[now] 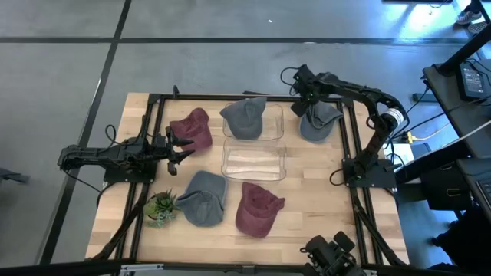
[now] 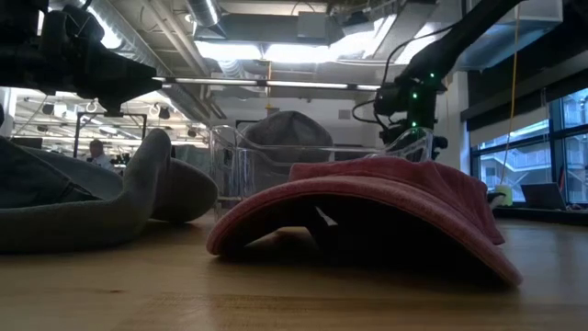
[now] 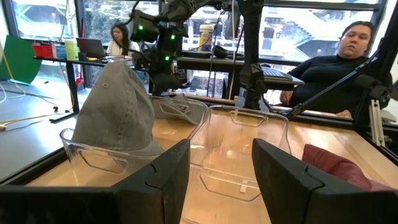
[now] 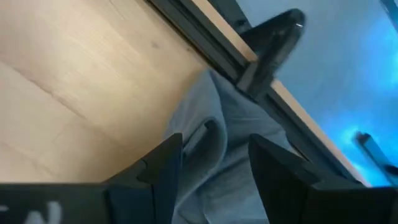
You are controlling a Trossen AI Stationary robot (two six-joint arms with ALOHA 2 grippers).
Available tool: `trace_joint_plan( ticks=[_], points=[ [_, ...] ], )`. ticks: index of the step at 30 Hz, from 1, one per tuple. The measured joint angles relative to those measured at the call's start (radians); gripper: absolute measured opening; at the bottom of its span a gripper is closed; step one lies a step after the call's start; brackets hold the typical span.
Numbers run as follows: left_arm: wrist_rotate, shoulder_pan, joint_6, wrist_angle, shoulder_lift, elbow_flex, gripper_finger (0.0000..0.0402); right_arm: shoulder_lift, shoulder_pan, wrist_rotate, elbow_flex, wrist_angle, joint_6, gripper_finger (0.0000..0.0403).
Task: Pick & Place hat
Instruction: Put the top gray cap into the top transparent bin
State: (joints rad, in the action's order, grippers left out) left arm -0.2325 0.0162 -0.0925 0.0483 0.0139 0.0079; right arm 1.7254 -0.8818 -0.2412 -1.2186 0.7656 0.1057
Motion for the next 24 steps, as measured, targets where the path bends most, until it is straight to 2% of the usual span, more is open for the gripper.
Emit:
trace_joint_plan(
  ticks=[7, 17, 24],
  points=[
    [-0.001, 0.0, 0.0, 0.0, 0.0, 0.0, 0.0169, 0.0, 0.003, 0.035, 0.061, -0.071, -0.107, 0.0169],
    [-0.001, 0.0, 0.0, 0.0, 0.0, 0.0, 0.0169, 0.0, 0.009, 0.062, 0.063, -0.068, -0.257, 0.0144],
    [-0.001, 0.0, 0.0, 0.0, 0.0, 0.0, 0.0169, 0.0, 0.02, 0.034, 0.063, -0.082, -0.243, 0.0138]
  ],
)
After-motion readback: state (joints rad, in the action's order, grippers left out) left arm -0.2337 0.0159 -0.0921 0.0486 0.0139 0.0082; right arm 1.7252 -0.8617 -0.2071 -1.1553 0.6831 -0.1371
